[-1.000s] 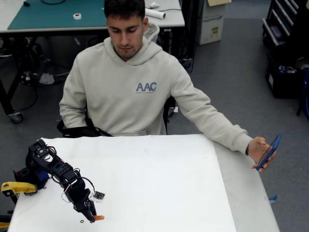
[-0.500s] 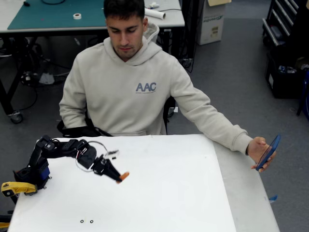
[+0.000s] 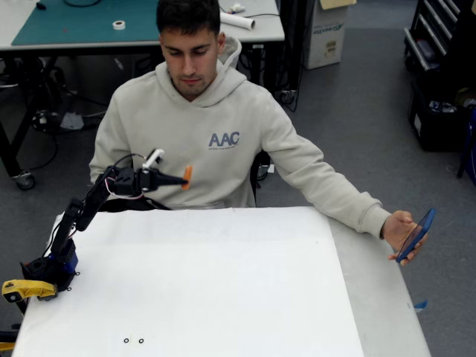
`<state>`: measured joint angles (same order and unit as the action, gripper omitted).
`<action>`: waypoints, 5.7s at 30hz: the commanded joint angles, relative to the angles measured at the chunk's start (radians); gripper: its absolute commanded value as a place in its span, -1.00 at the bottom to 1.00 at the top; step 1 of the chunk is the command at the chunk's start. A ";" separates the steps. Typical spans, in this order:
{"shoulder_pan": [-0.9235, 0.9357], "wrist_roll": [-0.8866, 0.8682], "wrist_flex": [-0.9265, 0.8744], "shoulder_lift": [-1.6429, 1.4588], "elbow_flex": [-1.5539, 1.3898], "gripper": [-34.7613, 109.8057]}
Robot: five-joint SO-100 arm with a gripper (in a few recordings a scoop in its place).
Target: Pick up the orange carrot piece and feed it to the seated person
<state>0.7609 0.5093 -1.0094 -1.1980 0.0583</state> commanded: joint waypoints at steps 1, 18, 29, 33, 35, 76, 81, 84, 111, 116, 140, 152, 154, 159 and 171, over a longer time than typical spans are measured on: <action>-0.049 0.011 0.003 0.003 0.207 -0.55; -0.374 0.445 0.249 0.127 0.259 -0.55; -0.520 0.862 0.382 0.345 0.275 -0.55; -0.575 0.914 0.437 0.385 0.267 -0.55; -0.598 0.914 0.469 0.394 0.259 -0.55; -0.759 0.928 0.709 0.509 0.258 -0.55; -0.759 0.928 0.709 0.509 0.258 -0.55; -0.759 0.928 0.709 0.509 0.258 -0.55; -0.753 0.928 0.709 0.505 0.258 -0.27; -0.744 0.930 0.709 0.509 0.258 -0.26; -0.632 0.928 0.696 0.511 0.256 -0.42; -0.604 0.914 0.693 0.422 0.052 -0.56; -0.588 0.914 0.693 0.376 -0.031 -0.56; -0.558 0.914 0.693 0.230 -0.285 -0.56; -0.537 0.913 0.695 -0.161 -0.948 -0.56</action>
<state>0.2040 1.4159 -0.3267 -1.1198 -0.7547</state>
